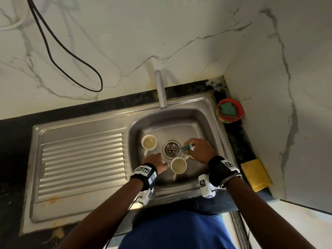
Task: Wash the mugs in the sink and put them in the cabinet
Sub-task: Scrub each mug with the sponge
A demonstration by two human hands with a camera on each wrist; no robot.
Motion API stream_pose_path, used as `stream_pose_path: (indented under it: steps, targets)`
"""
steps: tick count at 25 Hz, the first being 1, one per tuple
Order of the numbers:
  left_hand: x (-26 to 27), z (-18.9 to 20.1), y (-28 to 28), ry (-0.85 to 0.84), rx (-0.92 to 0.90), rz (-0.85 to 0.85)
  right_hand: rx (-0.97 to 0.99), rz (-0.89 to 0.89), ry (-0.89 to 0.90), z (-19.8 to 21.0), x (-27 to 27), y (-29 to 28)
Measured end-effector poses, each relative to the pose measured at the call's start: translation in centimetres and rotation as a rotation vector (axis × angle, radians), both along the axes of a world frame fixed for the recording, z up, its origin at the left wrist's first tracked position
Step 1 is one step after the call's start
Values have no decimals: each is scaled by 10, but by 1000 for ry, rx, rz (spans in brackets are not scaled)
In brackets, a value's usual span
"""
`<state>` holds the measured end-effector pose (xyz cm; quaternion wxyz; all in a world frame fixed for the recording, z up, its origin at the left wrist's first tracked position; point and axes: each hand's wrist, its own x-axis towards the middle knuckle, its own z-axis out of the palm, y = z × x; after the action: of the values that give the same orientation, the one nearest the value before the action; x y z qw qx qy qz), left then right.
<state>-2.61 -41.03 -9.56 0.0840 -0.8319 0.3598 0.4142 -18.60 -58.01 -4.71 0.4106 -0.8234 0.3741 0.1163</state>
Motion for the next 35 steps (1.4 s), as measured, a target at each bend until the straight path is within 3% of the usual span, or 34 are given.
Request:
stream_pose_path:
  steps: [4, 10, 13, 16, 18, 21, 25, 27, 30, 33, 35]
  targets:
    - [-41, -18, -34, 88, -27, -115, 34, -111, -24, -1, -16, -3]
    - [-81, -40, -57, -52, 51, -151, 137, -310, -133, 12, -42, -6]
    - [-74, -26, -64, -72, 19, -125, 163, -321, -133, 8, -49, -14]
    - [-52, 6, -58, 81, 0, -78, 177, -285, -112, 12, -45, -26]
    - [-31, 37, -46, 250, -104, 189, 154, -277, -130, 16, -38, -34]
    - [-6, 80, -19, 708, -331, 888, 142, -243, -208, 32, -22, -35]
    - [1, 114, 15, 1187, -664, 1344, 90, -79, -390, 71, 14, -9]
    - [-2, 124, 20, 1283, -826, 1477, 30, 7, -511, 93, 28, 10]
    - [-9, 137, 11, 1352, -977, 1536, 46, 224, -609, 125, 34, 46]
    - [-14, 147, 2, 1330, -1026, 1616, -186, 473, -554, 140, 39, 60]
    - [-13, 155, 2, 1316, -1007, 1605, -323, 407, -457, 146, 38, 56]
